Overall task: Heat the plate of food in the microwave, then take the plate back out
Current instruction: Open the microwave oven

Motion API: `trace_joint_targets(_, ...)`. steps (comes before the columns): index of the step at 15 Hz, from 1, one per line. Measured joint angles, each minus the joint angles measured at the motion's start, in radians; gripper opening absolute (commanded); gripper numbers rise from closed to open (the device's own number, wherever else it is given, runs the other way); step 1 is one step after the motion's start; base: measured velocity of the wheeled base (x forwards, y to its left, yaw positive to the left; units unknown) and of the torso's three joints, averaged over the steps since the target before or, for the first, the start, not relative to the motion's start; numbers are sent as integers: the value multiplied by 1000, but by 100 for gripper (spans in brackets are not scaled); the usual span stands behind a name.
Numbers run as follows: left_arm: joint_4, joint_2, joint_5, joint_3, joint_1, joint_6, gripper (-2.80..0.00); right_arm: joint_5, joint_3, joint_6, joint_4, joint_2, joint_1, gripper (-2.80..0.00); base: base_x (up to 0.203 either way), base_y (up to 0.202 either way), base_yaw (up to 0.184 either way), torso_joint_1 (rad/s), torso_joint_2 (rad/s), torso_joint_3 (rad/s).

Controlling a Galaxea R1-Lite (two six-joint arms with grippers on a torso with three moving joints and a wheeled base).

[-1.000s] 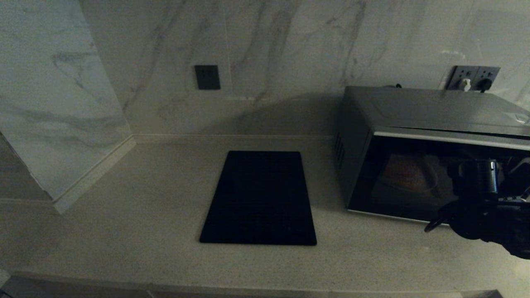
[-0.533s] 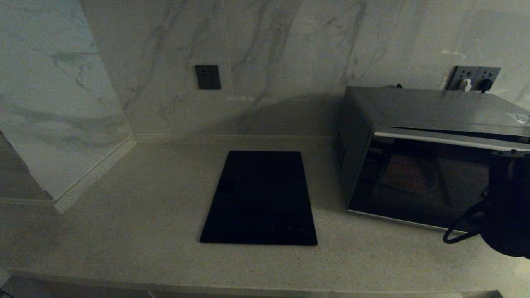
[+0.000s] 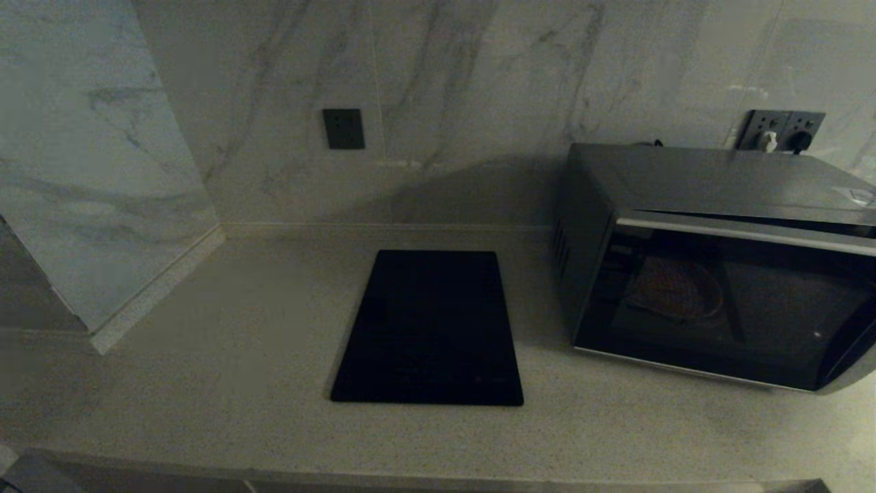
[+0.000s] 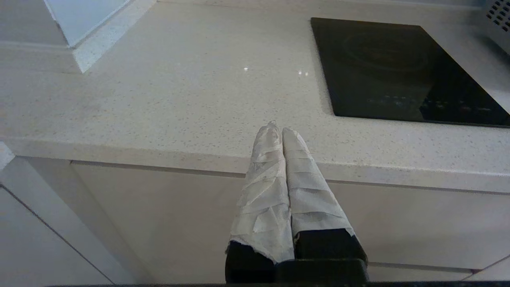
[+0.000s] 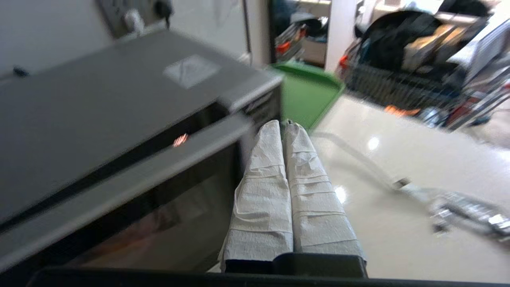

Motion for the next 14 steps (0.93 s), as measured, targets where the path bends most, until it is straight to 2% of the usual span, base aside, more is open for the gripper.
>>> trace_joint_targets(1,0,0,0,0,0,0,-280,39,-48,-3,71,-14,-46,-280,0,0,0,0,0,0)
trace_joint_targets(3,0,0,0,0,0,0,-280,199,-134,-3,215,-29,-167,-280,0,0,0,0,0,0)
trace_joint_targets(7,0,0,0,0,0,0,-280,667,-263,9,561,-28,-427,-280,0,0,0,0,0,0)
trace_joint_targets(9,0,0,0,0,0,0,-280,909,-376,39,758,26,-566,-280,0,0,0,0,0,0)
trace_joint_targets(11,0,0,0,0,0,0,-280,1108,-466,91,892,114,-681,-280,0,0,0,0,0,0)
trace_joint_targets(13,0,0,0,0,0,0,-280,1211,-523,153,926,204,-744,-280,0,0,0,0,0,0)
trace_joint_targets(14,0,0,0,0,0,0,-280,1232,-549,180,929,250,-765,-280,0,0,0,0,0,0)
